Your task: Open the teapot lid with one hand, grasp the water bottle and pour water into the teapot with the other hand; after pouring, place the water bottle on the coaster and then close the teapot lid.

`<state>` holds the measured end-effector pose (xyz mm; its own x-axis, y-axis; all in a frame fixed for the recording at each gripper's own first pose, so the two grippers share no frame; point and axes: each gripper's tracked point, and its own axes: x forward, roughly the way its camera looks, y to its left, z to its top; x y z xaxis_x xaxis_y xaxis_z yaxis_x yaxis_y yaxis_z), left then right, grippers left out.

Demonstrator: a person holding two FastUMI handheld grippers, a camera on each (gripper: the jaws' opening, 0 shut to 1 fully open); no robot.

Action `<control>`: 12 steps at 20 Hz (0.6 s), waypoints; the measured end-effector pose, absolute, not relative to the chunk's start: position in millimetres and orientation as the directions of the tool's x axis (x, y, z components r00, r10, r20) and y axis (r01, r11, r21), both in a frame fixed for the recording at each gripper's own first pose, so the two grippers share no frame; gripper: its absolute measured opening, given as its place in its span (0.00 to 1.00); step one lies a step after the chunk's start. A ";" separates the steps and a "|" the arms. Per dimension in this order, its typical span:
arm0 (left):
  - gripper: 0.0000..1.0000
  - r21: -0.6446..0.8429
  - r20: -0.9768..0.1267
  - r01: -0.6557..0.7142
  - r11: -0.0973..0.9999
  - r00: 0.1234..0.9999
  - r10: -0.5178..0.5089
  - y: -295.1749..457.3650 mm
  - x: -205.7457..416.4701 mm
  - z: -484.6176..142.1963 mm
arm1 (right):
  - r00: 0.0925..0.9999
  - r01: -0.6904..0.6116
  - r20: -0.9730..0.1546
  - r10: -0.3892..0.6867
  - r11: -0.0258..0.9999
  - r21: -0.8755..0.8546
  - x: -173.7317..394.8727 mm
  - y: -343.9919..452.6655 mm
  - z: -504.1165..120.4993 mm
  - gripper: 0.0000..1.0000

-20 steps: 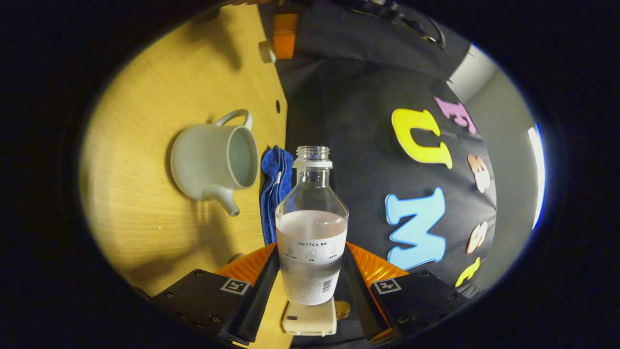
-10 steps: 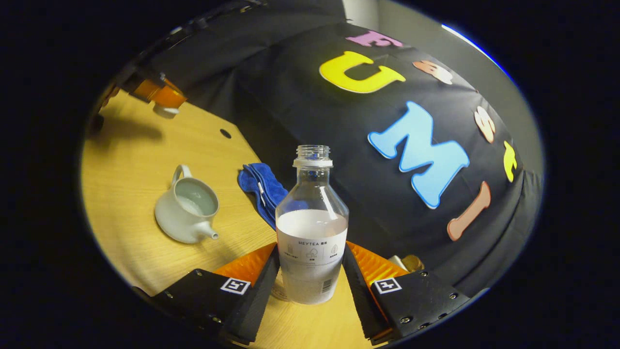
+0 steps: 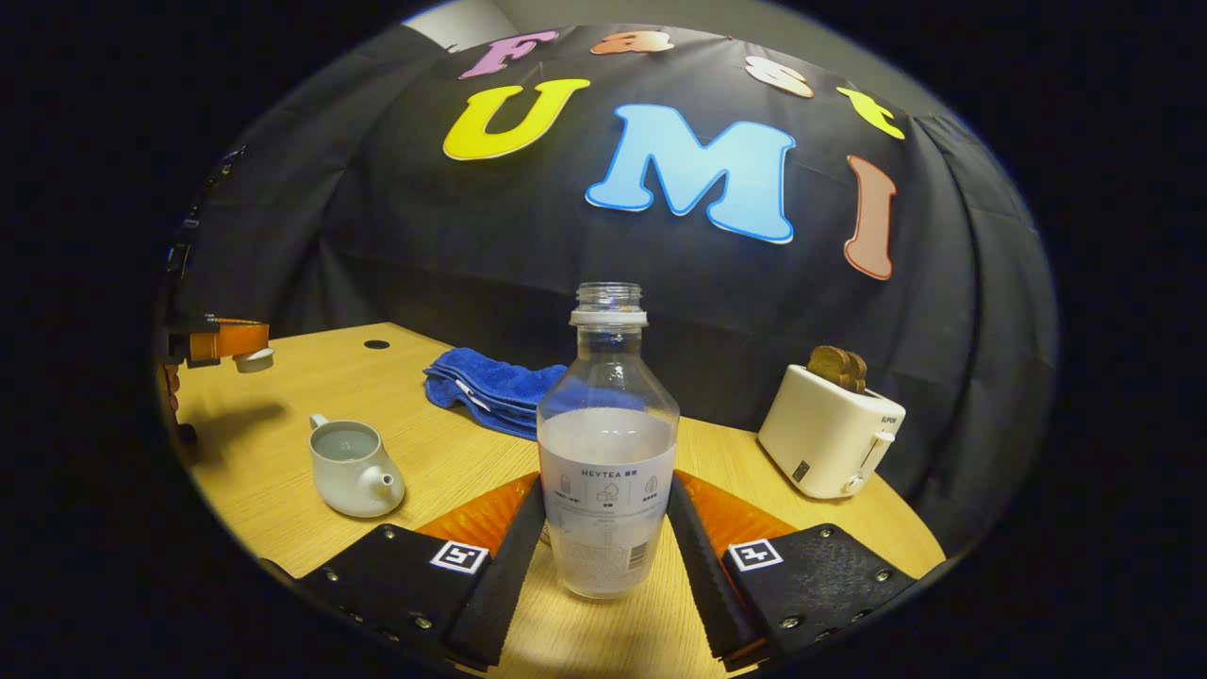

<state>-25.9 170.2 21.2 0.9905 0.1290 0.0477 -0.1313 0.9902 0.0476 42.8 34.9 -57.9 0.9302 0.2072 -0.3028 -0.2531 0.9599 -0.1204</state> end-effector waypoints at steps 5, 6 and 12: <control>0.08 0.053 0.052 -0.114 0.992 0.992 0.112 157.7 -25.9 24.1 | 0.922 -0.250 -0.313 0.228 0.968 -0.032 39.1 33.9 -67.6 0.77; 0.07 0.057 0.053 -0.109 0.992 0.993 0.106 153.3 -26.0 25.9 | 0.921 -0.245 -0.316 0.227 0.969 -0.017 39.8 32.6 -68.9 0.77; 0.08 0.042 0.052 -0.030 0.999 0.998 0.028 113.9 -23.6 36.1 | 0.919 -0.234 -0.316 0.236 0.971 0.046 35.4 26.4 -74.4 0.77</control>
